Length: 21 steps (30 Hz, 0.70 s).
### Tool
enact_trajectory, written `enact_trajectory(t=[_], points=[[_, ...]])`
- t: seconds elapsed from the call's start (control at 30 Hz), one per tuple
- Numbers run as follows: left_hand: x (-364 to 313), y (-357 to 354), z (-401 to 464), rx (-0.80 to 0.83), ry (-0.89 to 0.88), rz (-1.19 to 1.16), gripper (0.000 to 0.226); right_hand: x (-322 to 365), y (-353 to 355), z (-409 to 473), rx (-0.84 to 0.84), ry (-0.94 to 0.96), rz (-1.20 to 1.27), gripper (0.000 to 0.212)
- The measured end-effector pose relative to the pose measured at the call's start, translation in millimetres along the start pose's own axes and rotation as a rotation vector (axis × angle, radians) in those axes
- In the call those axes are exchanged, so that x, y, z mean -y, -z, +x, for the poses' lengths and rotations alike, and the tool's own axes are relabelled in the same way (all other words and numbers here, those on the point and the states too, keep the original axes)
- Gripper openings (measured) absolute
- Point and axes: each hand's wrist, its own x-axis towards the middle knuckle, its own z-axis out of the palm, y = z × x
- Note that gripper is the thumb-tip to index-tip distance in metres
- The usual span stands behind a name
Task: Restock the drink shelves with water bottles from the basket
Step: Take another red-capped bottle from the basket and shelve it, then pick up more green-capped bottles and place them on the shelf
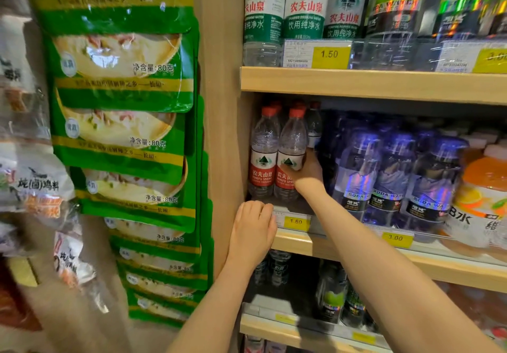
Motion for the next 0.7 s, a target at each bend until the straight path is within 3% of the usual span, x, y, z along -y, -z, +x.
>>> enact_trajectory(t=[0.17, 0.33, 0.47, 0.7], points=[[-0.8, 4.3, 0.9, 0.047, 0.017, -0.014, 0.021, 9.9, 8.2, -20.0, 0.066, -0.045, 0.012, 0.079], [-15.2, 24.2, 2.3, 0.117, 0.065, -0.15, 0.04, 18.4, 61.5, -90.9, 0.149, 0.129, -0.144, 0.054], [-56.6, 36.3, -0.7, 0.096, -0.007, -0.257, 0.039, -9.5, 122.2, -156.8, 0.111, 0.213, -0.277, 0.041], [-171.6, 24.3, -63.2, 0.332, -0.242, -0.461, 0.033, -89.4, 242.5, -281.0, 0.089, -0.072, -0.473, 0.039]])
